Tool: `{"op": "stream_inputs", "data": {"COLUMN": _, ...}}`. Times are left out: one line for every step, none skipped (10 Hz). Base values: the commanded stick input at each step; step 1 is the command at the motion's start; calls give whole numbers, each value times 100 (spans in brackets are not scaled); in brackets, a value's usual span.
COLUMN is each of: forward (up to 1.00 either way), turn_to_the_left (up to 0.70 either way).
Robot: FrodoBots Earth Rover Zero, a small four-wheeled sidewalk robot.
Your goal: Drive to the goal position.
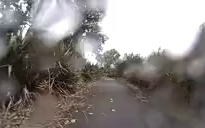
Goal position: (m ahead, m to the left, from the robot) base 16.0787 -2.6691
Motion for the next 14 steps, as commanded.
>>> {"op": "stream_inputs", "data": {"forward": 85, "turn_to_the_left": 0}}
{"op": "stream_inputs", "data": {"forward": 85, "turn_to_the_left": 0}}
{"op": "stream_inputs", "data": {"forward": 85, "turn_to_the_left": 0}}
{"op": "stream_inputs", "data": {"forward": 85, "turn_to_the_left": 0}}
{"op": "stream_inputs", "data": {"forward": 85, "turn_to_the_left": 0}}
{"op": "stream_inputs", "data": {"forward": 85, "turn_to_the_left": 0}}
{"op": "stream_inputs", "data": {"forward": 85, "turn_to_the_left": 0}}
{"op": "stream_inputs", "data": {"forward": 85, "turn_to_the_left": 0}}
{"op": "stream_inputs", "data": {"forward": 85, "turn_to_the_left": 0}}
{"op": "stream_inputs", "data": {"forward": 85, "turn_to_the_left": 0}}
{"op": "stream_inputs", "data": {"forward": 85, "turn_to_the_left": 0}}
{"op": "stream_inputs", "data": {"forward": 85, "turn_to_the_left": 0}}
{"op": "stream_inputs", "data": {"forward": 85, "turn_to_the_left": 0}}
{"op": "stream_inputs", "data": {"forward": 85, "turn_to_the_left": 0}}
